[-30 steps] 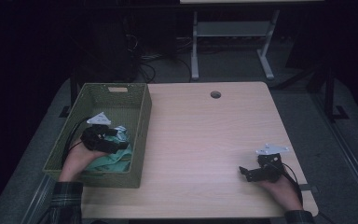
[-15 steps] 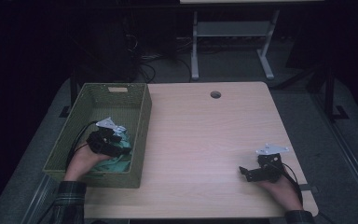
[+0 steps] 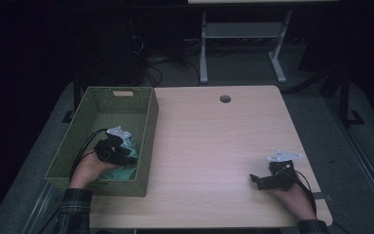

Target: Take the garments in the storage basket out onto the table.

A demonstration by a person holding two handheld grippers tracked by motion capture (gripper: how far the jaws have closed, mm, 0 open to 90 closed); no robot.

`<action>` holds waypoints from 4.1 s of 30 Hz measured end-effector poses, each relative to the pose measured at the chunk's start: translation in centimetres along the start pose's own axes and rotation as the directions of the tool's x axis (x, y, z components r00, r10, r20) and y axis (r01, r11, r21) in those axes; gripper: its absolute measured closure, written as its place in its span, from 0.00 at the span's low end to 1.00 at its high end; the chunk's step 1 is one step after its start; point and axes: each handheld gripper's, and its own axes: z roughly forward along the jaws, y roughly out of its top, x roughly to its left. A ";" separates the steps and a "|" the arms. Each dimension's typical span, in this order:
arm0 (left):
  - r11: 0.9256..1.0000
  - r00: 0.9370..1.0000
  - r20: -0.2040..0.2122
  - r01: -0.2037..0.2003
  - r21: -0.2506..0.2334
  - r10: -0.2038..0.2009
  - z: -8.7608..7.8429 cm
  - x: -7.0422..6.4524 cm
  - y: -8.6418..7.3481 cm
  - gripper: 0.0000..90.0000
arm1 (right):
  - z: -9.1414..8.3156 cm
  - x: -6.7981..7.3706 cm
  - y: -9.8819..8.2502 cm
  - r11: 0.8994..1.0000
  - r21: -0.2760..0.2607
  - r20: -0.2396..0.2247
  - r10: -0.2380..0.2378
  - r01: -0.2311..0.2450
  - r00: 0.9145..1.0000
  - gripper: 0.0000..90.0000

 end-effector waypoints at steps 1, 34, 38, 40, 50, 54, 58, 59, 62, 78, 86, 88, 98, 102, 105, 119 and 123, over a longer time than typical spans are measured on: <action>1.000 1.000 0.009 0.003 0.007 -0.003 0.0 0.0 0.0 0.60 | 0.0 0.0 0.0 1.000 0.000 0.000 0.000 0.000 1.000 0.00; 0.974 0.997 0.024 0.079 -0.211 -0.076 -4.0 0.4 0.0 0.93 | 0.0 0.0 0.0 1.000 0.000 0.000 -0.001 0.001 1.000 0.00; 0.961 0.996 0.021 0.092 -0.263 -0.089 -4.9 0.5 0.0 0.93 | 0.0 0.0 0.0 1.000 0.001 0.000 -0.002 0.002 1.000 0.00; 0.950 0.995 0.022 0.100 -0.296 -0.098 -5.4 0.6 -0.1 0.93 | 0.0 0.0 0.0 1.000 0.001 0.000 -0.002 0.002 1.000 0.00; 0.925 0.994 -0.010 0.096 -0.369 -0.107 -7.5 0.4 0.7 0.93 | 0.0 0.0 0.0 1.000 0.000 0.000 -0.004 0.004 1.000 0.00; 0.913 0.995 -0.018 0.083 -0.400 -0.098 -8.4 0.1 1.4 0.93 | 0.0 0.0 0.0 1.000 0.000 0.000 -0.004 0.004 1.000 0.00; 0.912 0.995 -0.028 0.076 -0.404 -0.096 -8.8 0.1 1.8 0.93 | 0.0 0.0 0.0 1.000 0.000 0.000 -0.003 0.003 1.000 0.00; 0.908 0.995 -0.027 0.078 -0.412 -0.097 -9.1 0.1 2.0 0.93 | 0.0 0.0 0.0 1.000 0.000 0.000 -0.003 0.003 1.000 0.00; 0.908 0.995 -0.037 0.067 -0.414 -0.090 -9.7 0.1 2.4 0.93 | 0.0 0.0 0.0 1.000 -0.001 0.000 -0.004 0.004 1.000 0.00; 0.879 0.997 -0.059 0.024 -0.477 -0.059 -13.4 -0.2 4.6 0.94 | 0.0 0.0 0.0 1.000 -0.001 0.000 -0.003 0.003 1.000 0.00; 0.857 0.997 -0.060 0.008 -0.515 -0.045 -15.3 -0.5 5.7 0.94 | 0.0 0.0 0.0 1.000 0.002 0.000 0.001 -0.001 1.000 0.00; 0.854 0.997 -0.068 0.003 -0.520 -0.045 -15.7 -0.7 6.0 0.94 | 0.0 0.0 0.0 1.000 0.002 0.000 0.001 -0.001 1.000 0.00; 0.822 0.998 -0.064 -0.017 -0.569 -0.024 -17.7 -1.4 7.6 0.94 | 0.0 0.0 0.0 1.000 0.000 0.001 -0.003 0.003 1.000 0.00; 0.814 0.998 -0.068 -0.030 -0.580 -0.011 -18.2 -1.7 8.6 0.94 | 0.0 0.0 0.0 1.000 0.000 0.000 -0.003 0.003 1.000 0.00; 0.802 0.998 -0.069 -0.046 -0.595 0.006 -18.4 -2.2 9.6 0.94 | 0.0 0.0 0.0 1.000 -0.001 0.000 -0.003 0.003 1.000 0.00; 0.770 0.997 -0.017 -0.066 -0.634 0.072 -16.7 -4.7 13.0 0.94 | 0.0 0.0 0.0 1.000 0.000 0.001 -0.003 0.003 1.000 0.00; 0.762 0.995 -0.004 -0.079 -0.643 0.101 -16.0 -5.6 13.8 0.93 | 0.0 0.0 0.0 1.000 0.000 0.001 -0.003 0.003 1.000 0.00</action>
